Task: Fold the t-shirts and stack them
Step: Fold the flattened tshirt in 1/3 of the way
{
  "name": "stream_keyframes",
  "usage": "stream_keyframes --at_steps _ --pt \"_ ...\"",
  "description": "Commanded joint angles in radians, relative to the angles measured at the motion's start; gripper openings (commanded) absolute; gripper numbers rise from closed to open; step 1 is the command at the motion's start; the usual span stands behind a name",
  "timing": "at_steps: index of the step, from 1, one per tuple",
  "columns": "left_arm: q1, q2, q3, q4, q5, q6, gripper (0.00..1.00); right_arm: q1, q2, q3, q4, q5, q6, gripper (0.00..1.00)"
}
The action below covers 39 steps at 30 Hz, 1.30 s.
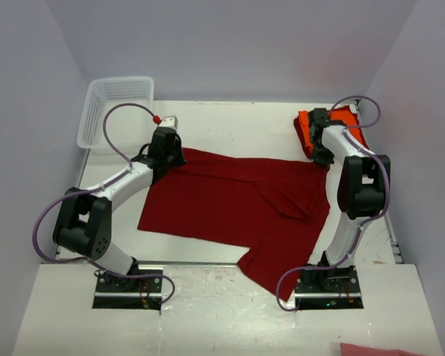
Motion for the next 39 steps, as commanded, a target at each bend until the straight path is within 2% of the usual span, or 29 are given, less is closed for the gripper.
stream_keyframes --at_steps 1,4,11,14,15,17,18,20,23,26,28,33,39 --pt "-0.003 0.006 -0.002 0.002 -0.077 -0.025 0.13 -0.022 -0.032 0.018 -0.015 0.069 0.024 0.0" --pt "0.01 0.029 0.004 -0.006 -0.088 -0.039 0.2 -0.033 -0.044 0.005 -0.01 0.075 0.034 0.0" --pt "0.09 0.092 0.012 0.005 -0.019 -0.06 0.23 -0.044 -0.026 0.004 -0.004 0.063 0.037 0.0" --pt "0.121 0.116 0.018 0.006 0.007 -0.071 0.24 -0.045 -0.029 0.005 0.0 0.057 0.035 0.14" --pt "0.13 0.122 0.019 0.008 0.015 -0.077 0.24 -0.047 -0.031 0.005 0.002 0.046 0.035 0.23" --pt "0.162 0.13 0.016 0.015 0.036 -0.098 0.24 -0.047 -0.038 0.001 0.007 0.033 0.029 0.32" --pt "0.178 0.128 0.006 0.034 0.073 -0.111 0.24 -0.047 -0.044 -0.003 0.023 0.001 0.025 0.44" --pt "0.213 0.125 -0.008 0.058 0.12 -0.155 0.24 -0.047 -0.058 -0.009 0.039 -0.023 0.018 0.51" --pt "0.234 0.104 -0.053 0.123 0.191 -0.21 0.25 -0.047 -0.067 -0.017 0.046 -0.046 0.015 0.68" --pt "0.241 0.067 -0.096 0.175 0.205 -0.249 0.27 -0.042 -0.107 -0.049 0.083 -0.084 0.012 0.73" --pt "0.245 0.055 -0.11 0.189 0.214 -0.272 0.32 -0.034 -0.151 -0.074 0.097 -0.104 0.012 0.74" --pt "0.248 0.066 -0.148 0.224 0.234 -0.315 0.33 0.007 -0.222 -0.083 0.103 -0.132 0.003 0.75" --pt "0.248 0.073 -0.143 0.212 0.179 -0.287 0.33 0.035 -0.293 -0.103 0.108 -0.139 -0.005 0.74"
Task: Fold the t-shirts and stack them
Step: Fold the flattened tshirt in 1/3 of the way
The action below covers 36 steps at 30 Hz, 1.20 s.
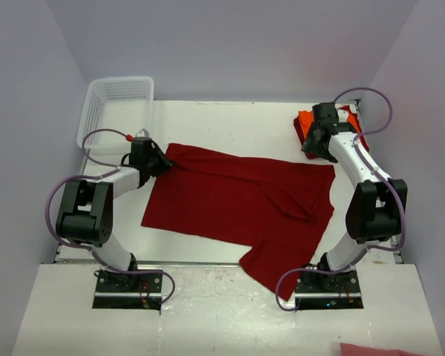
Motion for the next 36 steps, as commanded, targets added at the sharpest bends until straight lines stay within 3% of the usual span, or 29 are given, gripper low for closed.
stream_keyframes --at_steps 1,14,36 --pt "0.01 -0.023 0.021 0.019 -0.051 0.013 0.31 0.012 -0.061 -0.017 0.022 -0.018 -0.01 0.75" --pt "0.036 -0.031 0.028 0.02 -0.13 0.05 0.38 0.058 -0.083 -0.047 0.033 -0.033 -0.019 0.74" --pt "0.043 0.104 0.076 0.075 -0.047 0.043 0.34 0.07 -0.091 -0.057 0.04 -0.043 -0.028 0.74"
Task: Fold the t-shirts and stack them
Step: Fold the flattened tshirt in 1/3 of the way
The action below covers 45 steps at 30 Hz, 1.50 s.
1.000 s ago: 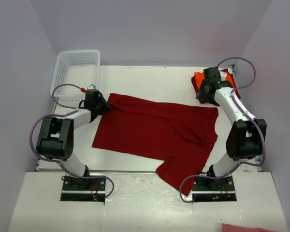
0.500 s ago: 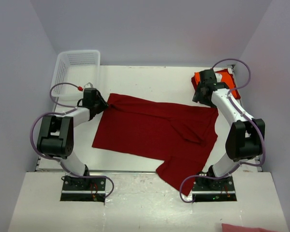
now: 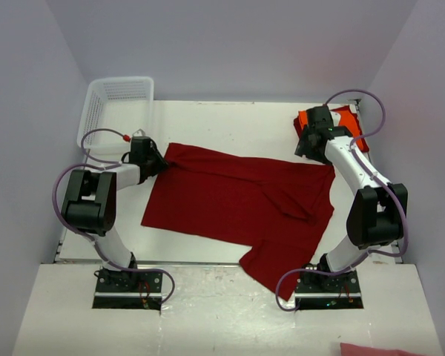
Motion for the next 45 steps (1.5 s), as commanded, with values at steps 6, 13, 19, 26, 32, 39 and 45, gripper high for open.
stream_keyframes --at_steps 6,13,19,26,32,39,45 --pt "0.009 -0.043 0.022 0.046 0.043 0.005 0.34 0.009 -0.023 -0.001 0.021 -0.003 -0.012 0.74" --pt "0.009 -0.012 0.043 0.049 0.043 0.0 0.34 0.016 -0.017 0.002 0.018 -0.003 -0.012 0.74" --pt "0.011 0.043 0.063 0.085 0.076 -0.021 0.26 0.018 -0.026 0.0 0.017 0.002 -0.018 0.74" --pt "0.014 0.074 0.075 0.123 0.093 -0.03 0.2 0.022 -0.022 0.003 0.014 0.0 -0.022 0.74" --pt "0.017 0.046 0.085 0.099 0.09 -0.014 0.03 0.03 -0.011 0.013 0.008 0.003 -0.022 0.74" --pt "0.017 -0.093 0.104 -0.018 0.006 0.055 0.0 0.038 -0.006 0.034 -0.003 0.006 -0.02 0.74" --pt "0.017 -0.136 0.143 -0.113 -0.121 0.124 0.05 0.041 -0.008 0.051 -0.012 -0.001 -0.022 0.74"
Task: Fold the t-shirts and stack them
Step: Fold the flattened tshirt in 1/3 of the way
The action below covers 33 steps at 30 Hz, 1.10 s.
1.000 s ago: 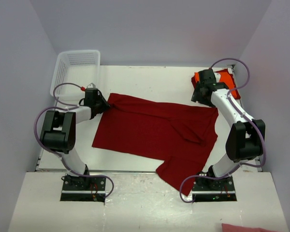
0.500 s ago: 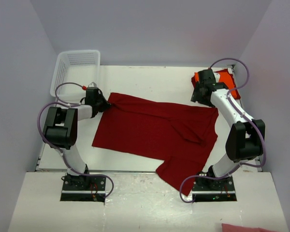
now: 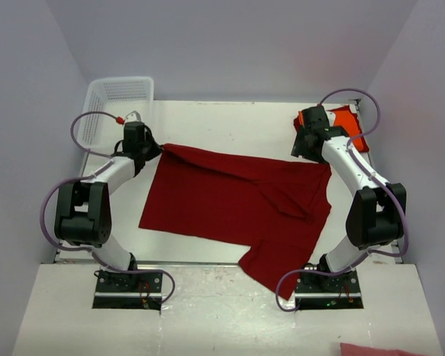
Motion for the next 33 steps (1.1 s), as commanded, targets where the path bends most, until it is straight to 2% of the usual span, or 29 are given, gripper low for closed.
stream_keyframes --at_steps 1,4,8,12,18,22,26,28,31,32,33 --pt "0.011 -0.029 0.059 -0.095 -0.124 0.074 0.08 0.007 -0.008 0.046 -0.009 0.004 -0.013 0.74" --pt "0.011 0.003 0.07 -0.119 -0.169 0.094 0.13 0.008 -0.016 0.043 -0.009 0.006 -0.014 0.74" --pt "0.011 0.059 0.036 -0.104 -0.147 0.083 0.15 0.008 -0.02 0.048 -0.009 0.003 -0.014 0.74" --pt "0.009 0.053 -0.044 -0.069 -0.116 0.062 0.12 0.008 -0.016 0.049 -0.009 -0.006 -0.01 0.74" --pt "0.005 -0.012 -0.022 -0.023 -0.061 0.077 0.11 0.016 -0.029 0.025 -0.003 -0.011 -0.005 0.74" --pt "-0.018 -0.047 -0.024 -0.014 -0.028 0.071 0.05 0.02 -0.048 0.014 -0.007 -0.013 0.001 0.74" --pt "-0.07 -0.098 -0.028 -0.009 -0.07 0.081 0.0 0.039 -0.085 -0.009 -0.012 -0.01 0.013 0.73" --pt "-0.096 -0.101 -0.016 -0.003 -0.08 0.097 0.0 0.052 -0.095 -0.018 -0.026 -0.003 0.01 0.69" --pt "-0.136 -0.063 0.03 0.015 -0.017 0.135 0.0 0.082 -0.123 -0.049 -0.026 -0.017 0.01 0.5" --pt "-0.139 -0.021 0.045 0.021 0.05 0.153 0.0 0.097 -0.144 -0.073 -0.023 -0.023 0.013 0.43" --pt "-0.143 0.003 0.079 0.031 0.092 0.164 0.0 0.106 -0.158 -0.088 -0.018 -0.045 0.018 0.22"
